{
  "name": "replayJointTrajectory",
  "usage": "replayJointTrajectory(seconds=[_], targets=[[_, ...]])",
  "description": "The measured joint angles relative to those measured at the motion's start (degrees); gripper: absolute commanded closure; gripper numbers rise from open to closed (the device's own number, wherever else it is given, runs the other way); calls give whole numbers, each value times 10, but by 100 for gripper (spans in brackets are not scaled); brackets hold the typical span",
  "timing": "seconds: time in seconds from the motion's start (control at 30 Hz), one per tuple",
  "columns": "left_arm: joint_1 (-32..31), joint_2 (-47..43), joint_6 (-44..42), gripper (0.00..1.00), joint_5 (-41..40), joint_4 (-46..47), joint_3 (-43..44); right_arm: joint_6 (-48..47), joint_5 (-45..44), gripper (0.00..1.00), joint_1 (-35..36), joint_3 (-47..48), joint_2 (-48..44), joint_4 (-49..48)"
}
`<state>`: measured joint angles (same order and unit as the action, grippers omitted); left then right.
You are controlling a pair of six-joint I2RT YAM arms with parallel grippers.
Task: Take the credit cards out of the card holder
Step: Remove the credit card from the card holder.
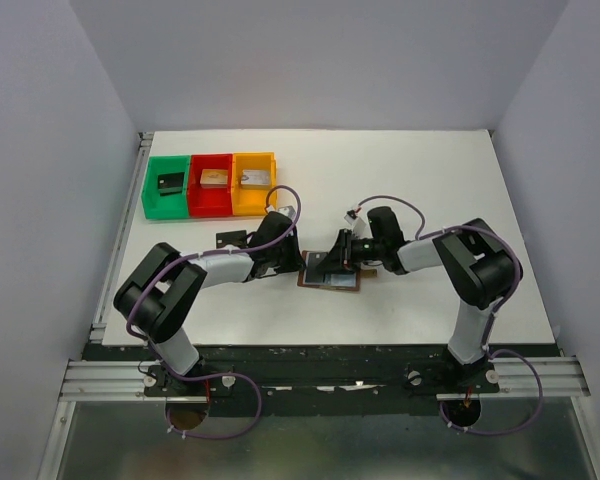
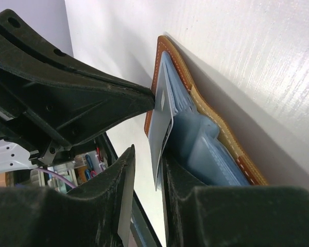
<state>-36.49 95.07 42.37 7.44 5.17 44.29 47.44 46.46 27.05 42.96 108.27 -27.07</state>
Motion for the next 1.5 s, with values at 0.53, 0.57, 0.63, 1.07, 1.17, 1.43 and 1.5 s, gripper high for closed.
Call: replayJointTrajectory(seconds=[0.53, 0.57, 0.63, 1.07, 1.17, 1.43, 1.5], targets=[[0, 4, 6, 100, 1, 0, 3, -30, -9, 68, 0, 0, -35, 54], [0, 4, 6, 100, 1, 0, 3, -31, -10, 68, 0, 0, -38, 58], [0, 6, 6, 100, 1, 0, 5, -36, -10, 68, 0, 0, -45, 64], [0, 9, 7, 100, 3, -2, 9, -51, -17, 72, -9, -8, -65, 86], [0, 9, 7, 100, 3, -2, 9, -55, -19, 73, -13, -10, -72, 91], [1, 9, 7, 100, 3, -2, 9, -57, -19, 78, -17, -16, -78, 92], [1, 9, 7, 100, 3, -2, 9, -58, -21, 80, -17, -17, -78, 92]])
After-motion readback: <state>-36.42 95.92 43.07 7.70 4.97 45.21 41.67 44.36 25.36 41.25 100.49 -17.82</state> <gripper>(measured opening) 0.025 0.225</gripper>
